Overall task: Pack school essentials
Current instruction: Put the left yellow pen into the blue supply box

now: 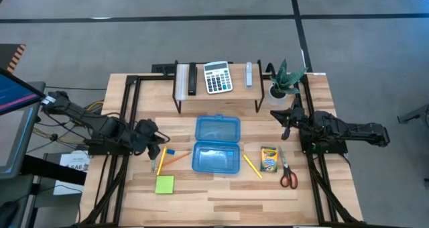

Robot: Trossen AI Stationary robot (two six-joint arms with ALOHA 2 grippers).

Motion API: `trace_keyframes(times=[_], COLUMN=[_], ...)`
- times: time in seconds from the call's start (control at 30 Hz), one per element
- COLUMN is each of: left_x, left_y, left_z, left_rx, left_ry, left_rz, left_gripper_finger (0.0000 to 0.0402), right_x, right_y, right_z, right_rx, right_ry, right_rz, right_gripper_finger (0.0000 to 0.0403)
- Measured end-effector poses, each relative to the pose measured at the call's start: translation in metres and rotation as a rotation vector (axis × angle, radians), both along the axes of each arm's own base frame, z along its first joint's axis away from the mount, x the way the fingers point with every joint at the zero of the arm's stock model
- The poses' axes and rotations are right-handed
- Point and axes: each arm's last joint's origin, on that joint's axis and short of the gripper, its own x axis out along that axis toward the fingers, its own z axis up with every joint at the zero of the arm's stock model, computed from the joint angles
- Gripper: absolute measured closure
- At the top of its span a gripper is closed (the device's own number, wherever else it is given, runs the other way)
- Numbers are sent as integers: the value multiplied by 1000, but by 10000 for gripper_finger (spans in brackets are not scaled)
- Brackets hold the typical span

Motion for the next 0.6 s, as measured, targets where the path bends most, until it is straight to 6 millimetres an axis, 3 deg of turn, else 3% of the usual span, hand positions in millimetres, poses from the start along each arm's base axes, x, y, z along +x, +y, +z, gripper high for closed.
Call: trace_keyframes(times=[0.37,0.6], left_x=[-7,-9], left_y=[-23,-27], left_z=[-2,-1], left_rx=[-7,6], left_ry=[-50,-81], left_rz=[-5,-5], left_gripper_finger=[399,353], right_x=[0,0], right_y=[0,0], right_z=[0,0], right_rx=[0,0], right_ry=[0,0], right_rz=[0,0], right_gripper_finger=[353,353])
